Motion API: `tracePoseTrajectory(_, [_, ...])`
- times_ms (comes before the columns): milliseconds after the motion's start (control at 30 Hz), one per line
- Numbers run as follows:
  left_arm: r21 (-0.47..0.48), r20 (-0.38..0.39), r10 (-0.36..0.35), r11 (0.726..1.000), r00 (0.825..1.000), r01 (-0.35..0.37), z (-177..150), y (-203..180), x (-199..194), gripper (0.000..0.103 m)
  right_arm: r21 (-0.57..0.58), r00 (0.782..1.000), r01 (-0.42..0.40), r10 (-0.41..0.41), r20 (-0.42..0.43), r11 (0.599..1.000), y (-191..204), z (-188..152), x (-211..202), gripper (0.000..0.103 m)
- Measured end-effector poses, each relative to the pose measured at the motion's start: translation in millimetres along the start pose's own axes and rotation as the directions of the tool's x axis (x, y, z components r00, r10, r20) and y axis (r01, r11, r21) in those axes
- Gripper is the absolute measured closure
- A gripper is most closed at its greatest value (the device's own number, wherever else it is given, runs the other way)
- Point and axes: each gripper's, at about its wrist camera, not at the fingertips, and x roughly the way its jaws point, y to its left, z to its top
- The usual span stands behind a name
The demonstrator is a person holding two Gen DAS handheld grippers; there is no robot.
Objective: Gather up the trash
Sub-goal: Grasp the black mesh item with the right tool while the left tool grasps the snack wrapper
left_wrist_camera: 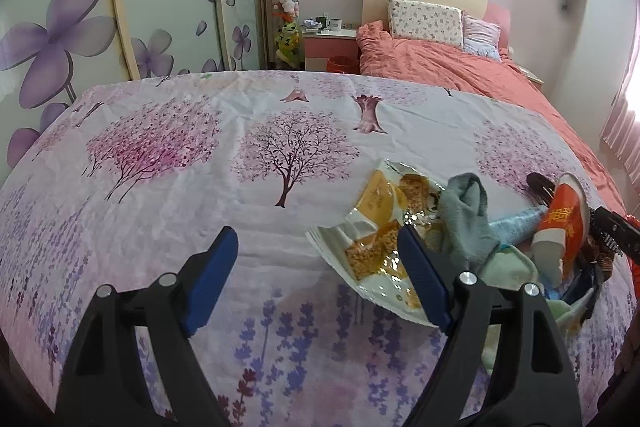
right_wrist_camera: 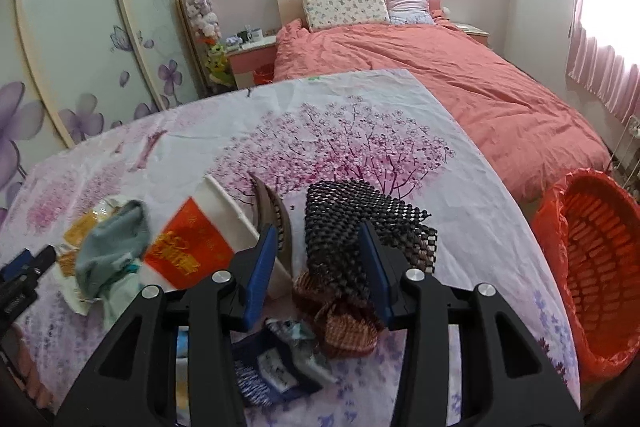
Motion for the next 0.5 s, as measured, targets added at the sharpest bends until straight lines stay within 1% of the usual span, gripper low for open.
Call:
tracePoseTrajectory(167, [0.010, -0.005, -0.010, 1.000, 1.000, 0.010, 4.8, 0.8, 11.1, 0.023, 0.001, 1.000, 0.005, -0.005, -0.027, 1.000, -3.9, -3.0, 7.7, 0.078])
tracePoseTrajectory(233, [0.018, -0.012, -0.022, 1.000, 1.000, 0.023, 6.6, -0.7, 16.0, 0.023, -0.012, 1.000, 0.000, 0.000, -0.028, 1.000, -1.7, -3.2, 8.0, 0.088])
tracePoseTrajectory(300, [0.023, -0.025, -0.034, 0.999, 0.999, 0.035, 7.9, -2.8, 21.6, 0.023, -0.028, 1.000, -0.003, 0.003, -0.024, 1.000, 0.8, -3.3, 6.9, 0.094])
tracePoseTrajectory(400, [0.025, -0.045, -0.056, 0.998, 0.997, 0.057, 7.8, -4.2, 28.7, 0.023, -0.031, 1.000, -0.012, 0.012, -0.013, 0.999, 1.7, -5.1, 2.3, 0.096])
tracePoseTrajectory(500, [0.027, -0.071, -0.080, 0.996, 0.994, 0.082, 7.2, -6.0, 38.3, 0.027, -0.029, 1.000, -0.020, 0.020, -0.005, 0.999, 2.2, -5.0, -0.3, 0.096])
